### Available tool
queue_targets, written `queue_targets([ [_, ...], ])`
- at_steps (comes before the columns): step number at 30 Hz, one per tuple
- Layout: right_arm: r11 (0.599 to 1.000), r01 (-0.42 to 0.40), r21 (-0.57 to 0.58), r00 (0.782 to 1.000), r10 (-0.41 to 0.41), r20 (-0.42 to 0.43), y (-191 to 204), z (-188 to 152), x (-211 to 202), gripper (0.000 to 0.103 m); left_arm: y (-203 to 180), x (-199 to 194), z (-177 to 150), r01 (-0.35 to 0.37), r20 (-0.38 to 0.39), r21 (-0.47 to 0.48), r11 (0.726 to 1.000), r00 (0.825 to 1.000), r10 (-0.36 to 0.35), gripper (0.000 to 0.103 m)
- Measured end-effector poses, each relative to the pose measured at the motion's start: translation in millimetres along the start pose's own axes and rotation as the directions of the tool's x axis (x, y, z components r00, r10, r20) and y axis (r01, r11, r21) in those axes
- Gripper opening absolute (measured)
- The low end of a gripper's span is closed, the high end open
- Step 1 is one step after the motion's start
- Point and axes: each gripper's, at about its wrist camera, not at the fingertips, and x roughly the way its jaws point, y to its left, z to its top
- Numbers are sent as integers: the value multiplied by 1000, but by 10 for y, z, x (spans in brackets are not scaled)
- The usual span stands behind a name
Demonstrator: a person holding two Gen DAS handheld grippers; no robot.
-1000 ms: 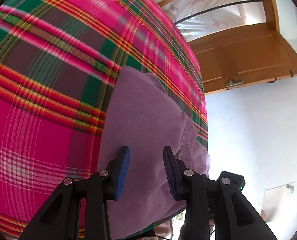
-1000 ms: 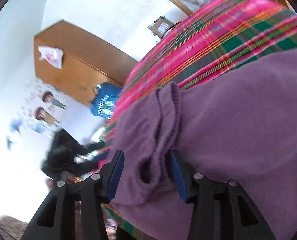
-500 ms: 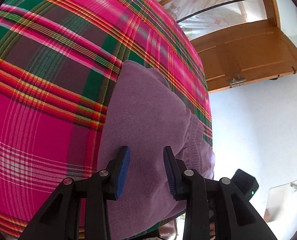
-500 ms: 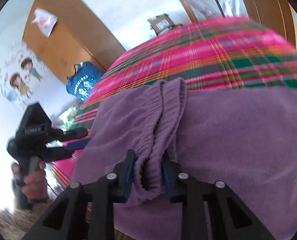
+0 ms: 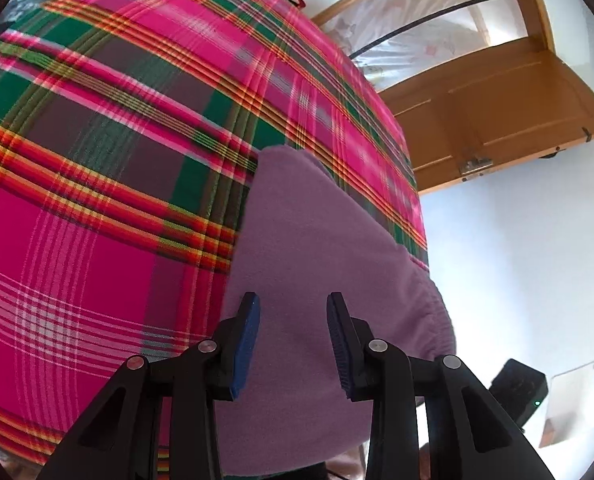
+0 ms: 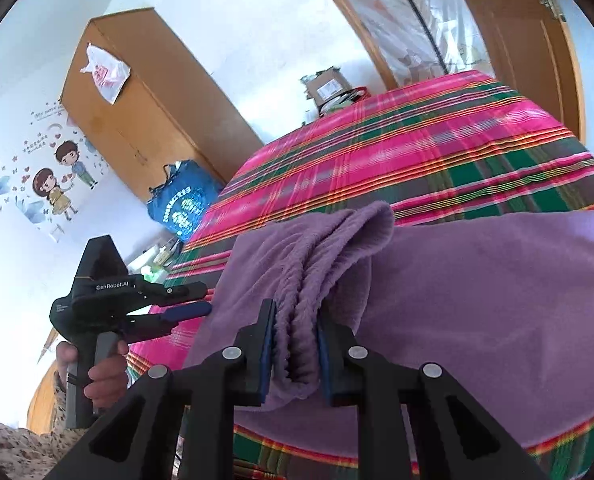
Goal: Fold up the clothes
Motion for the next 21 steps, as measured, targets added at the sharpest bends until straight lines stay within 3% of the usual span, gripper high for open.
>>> queue_targets([
  [9, 995, 55, 83, 998, -52, -38, -296, -85, 77, 19, 39, 90, 37, -41, -8, -5, 999, 999, 41, 36],
  [16, 999, -12, 47, 999, 10, 44, -121, 81, -36, 19, 103, 42, -24, -55, -7, -4, 998, 998, 55, 36],
  [21, 997, 61, 57, 998, -61, 8, -205, -27, 46, 19, 197, 50, -94, -70, -27, -22, 997, 997, 69, 36],
])
